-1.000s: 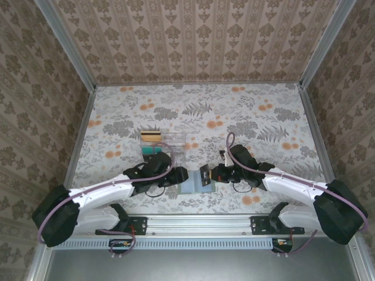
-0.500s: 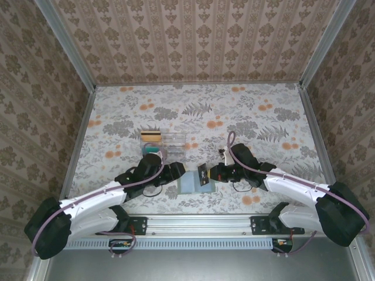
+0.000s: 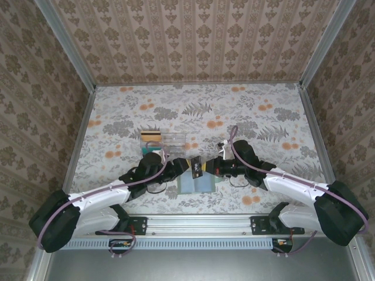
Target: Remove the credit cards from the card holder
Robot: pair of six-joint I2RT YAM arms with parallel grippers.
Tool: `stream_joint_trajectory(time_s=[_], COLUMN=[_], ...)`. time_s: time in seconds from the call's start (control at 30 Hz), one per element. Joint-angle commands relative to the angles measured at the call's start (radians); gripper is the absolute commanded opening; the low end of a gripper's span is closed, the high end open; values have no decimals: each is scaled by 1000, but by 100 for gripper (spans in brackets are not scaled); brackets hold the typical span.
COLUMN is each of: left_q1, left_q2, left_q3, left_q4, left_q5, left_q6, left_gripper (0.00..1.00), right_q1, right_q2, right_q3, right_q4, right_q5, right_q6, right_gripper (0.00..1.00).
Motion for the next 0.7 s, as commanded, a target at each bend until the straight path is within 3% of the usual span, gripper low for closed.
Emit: stream_joint_trajectory(time_s=[0.0,0.3,0.67], left_q1=[7,11,24], left_q2=[14,59,34], left_q3=[-11,6,-7], left_q4=[69,107,173], left_q5=[26,43,66], left_q6=[-20,-24,-51], left_gripper=[54,49,33], right_q1=[-4,-4,-6], right_q2=[12,22,61], right_q3=[-8,-8,-9], right_q4=[85,130,124], right_q5=[-51,-82,-83], right_q6=[47,67,48], right_gripper=[0,0,0])
